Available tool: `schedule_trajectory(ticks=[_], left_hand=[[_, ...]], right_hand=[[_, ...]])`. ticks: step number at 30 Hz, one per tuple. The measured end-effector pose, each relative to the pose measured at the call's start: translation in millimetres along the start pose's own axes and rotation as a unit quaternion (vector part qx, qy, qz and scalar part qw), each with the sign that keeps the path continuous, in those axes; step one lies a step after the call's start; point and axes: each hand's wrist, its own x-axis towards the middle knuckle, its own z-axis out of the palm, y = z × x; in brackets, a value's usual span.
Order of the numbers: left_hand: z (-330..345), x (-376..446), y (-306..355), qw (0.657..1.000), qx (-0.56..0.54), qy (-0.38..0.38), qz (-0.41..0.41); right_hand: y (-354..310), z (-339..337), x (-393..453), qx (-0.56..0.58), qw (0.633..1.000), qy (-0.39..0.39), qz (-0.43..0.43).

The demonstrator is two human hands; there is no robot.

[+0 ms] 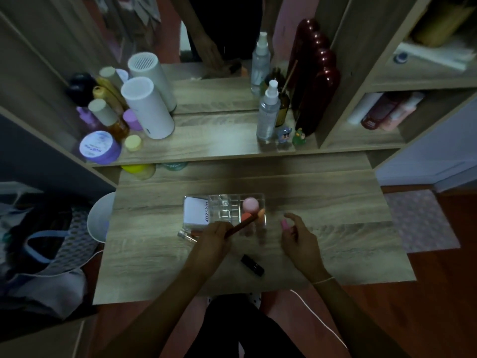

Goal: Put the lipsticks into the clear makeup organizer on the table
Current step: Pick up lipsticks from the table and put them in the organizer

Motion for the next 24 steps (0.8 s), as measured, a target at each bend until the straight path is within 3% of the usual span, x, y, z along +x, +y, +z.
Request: schedule_trajectory(ticks=[2, 5, 11, 15, 20, 24], left_hand=[[-11, 1, -7, 0.998, -0.044, 0.04, -0.002], [-27, 5, -16, 0.992, -0.121, 0.034, 0.019], [-44, 19, -36, 0.991, -0.105, 0.078, -0.026], [-53, 31, -46, 0.989, -0.116, 0.058, -0.068], [-55, 44, -53, 0.993, -0.096, 0.065, -0.032], [-50, 56, -52, 0.99, -0.103, 0.091, -0.021]], right_hand=[[-18, -1, 9, 0.001, 1.0, -0.007, -0.021], [-47, 4, 25, 0.007, 0.998, 0.0, -0.056], [-98, 25, 48, -0.014, 0.995, -0.037, -0.088], [-121, 39, 60, -0.04, 0.99, -0.083, -0.11], [-137, 47, 78, -0.155, 0.962, -0.194, -0.118], [-140, 53, 83, -0.187, 0.957, -0.198, -0.101]])
